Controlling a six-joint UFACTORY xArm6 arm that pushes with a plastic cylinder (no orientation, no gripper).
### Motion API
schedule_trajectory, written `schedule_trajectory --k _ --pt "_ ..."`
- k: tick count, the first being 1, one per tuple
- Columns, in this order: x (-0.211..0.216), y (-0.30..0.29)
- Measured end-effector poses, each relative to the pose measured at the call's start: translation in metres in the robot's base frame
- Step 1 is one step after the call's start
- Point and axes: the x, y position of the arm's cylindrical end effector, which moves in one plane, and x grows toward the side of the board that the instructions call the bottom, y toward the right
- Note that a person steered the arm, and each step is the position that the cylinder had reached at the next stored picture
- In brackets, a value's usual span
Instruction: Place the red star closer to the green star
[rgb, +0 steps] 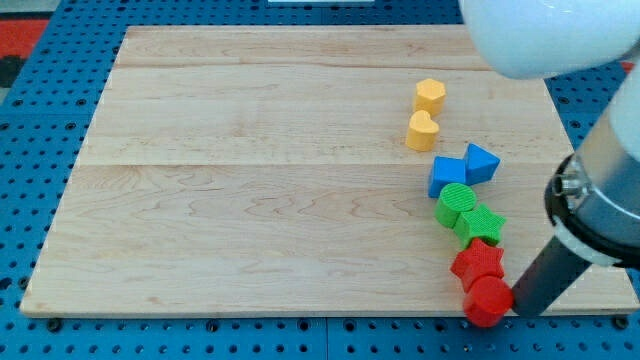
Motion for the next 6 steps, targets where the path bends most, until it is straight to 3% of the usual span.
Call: schedule_trajectory --k 2,4,6 --pt "-0.001 -0.090" --pt "0.000 -0.124" --pt "-0.016 -0.006"
